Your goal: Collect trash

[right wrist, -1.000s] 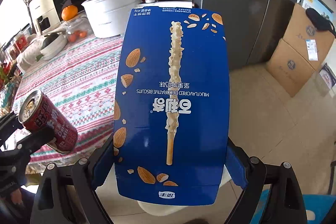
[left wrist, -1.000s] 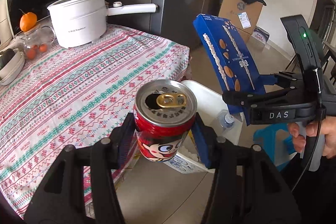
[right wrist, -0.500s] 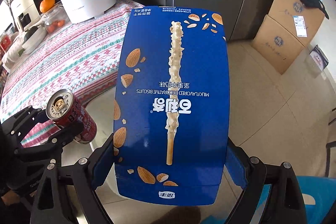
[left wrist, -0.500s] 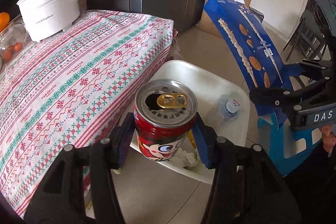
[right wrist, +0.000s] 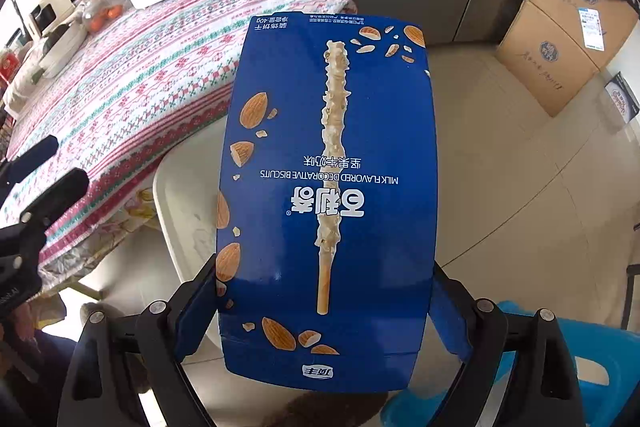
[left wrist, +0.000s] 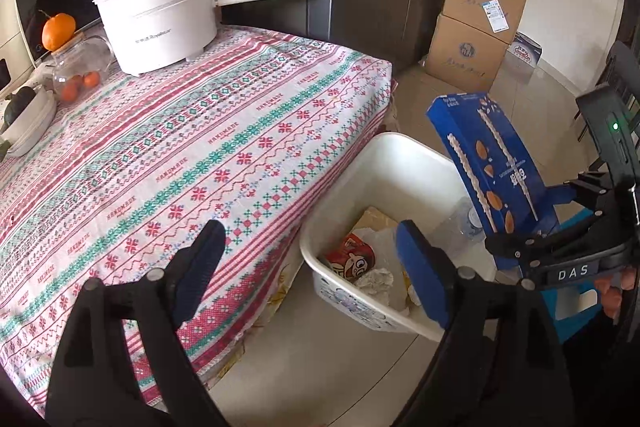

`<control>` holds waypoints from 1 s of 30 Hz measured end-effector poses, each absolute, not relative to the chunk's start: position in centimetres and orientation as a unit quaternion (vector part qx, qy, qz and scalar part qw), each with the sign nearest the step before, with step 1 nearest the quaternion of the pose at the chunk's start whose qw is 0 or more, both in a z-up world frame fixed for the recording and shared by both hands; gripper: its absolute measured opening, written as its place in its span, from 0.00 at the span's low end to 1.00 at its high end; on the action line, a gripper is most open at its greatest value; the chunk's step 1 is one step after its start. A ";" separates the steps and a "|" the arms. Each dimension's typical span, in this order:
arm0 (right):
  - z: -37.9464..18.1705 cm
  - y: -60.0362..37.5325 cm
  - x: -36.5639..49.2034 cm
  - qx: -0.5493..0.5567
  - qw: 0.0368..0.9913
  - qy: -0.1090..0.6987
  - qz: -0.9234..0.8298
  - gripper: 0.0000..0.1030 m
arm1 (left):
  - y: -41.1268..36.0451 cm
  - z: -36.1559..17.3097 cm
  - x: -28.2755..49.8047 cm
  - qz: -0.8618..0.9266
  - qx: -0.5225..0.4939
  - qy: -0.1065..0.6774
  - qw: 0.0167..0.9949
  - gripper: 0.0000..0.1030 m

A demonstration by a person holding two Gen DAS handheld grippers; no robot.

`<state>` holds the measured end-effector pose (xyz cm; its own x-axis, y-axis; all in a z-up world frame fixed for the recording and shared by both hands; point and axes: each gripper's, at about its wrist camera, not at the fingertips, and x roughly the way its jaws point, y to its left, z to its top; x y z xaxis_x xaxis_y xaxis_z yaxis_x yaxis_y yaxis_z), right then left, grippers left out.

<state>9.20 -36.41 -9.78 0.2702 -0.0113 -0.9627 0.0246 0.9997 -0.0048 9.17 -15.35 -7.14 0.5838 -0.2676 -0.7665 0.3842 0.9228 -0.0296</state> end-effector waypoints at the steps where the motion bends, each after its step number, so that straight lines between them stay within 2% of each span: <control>1: -10.1 -36.1 9.3 0.004 0.793 0.609 -0.009 0.90 | -14.9 -7.1 9.2 -0.180 0.067 0.420 0.887 0.85; 12: -11.4 -34.0 11.1 -0.005 0.785 0.620 0.006 0.91 | -11.5 -6.4 8.6 -0.147 0.060 0.420 0.894 0.87; 13: -11.4 -33.9 11.2 -0.004 0.786 0.618 0.005 0.92 | -11.3 -6.3 8.5 -0.142 0.060 0.418 0.895 0.89; 14: -11.4 -33.8 11.3 -0.006 0.786 0.618 0.004 0.96 | -11.1 -6.2 8.3 -0.137 0.060 0.415 0.897 0.91; 16: -10.9 -33.7 11.4 -0.004 0.792 0.611 0.002 0.98 | -10.8 -5.8 8.1 -0.130 0.059 0.411 0.900 0.93; 23: -6.7 -33.6 9.9 0.020 0.830 0.557 0.012 0.98 | -9.5 -4.4 6.8 -0.096 0.047 0.405 0.908 0.99; 30: -3.2 -31.8 6.3 0.021 0.865 0.502 0.010 0.98 | -8.1 -2.6 4.6 -0.055 0.026 0.411 0.909 0.99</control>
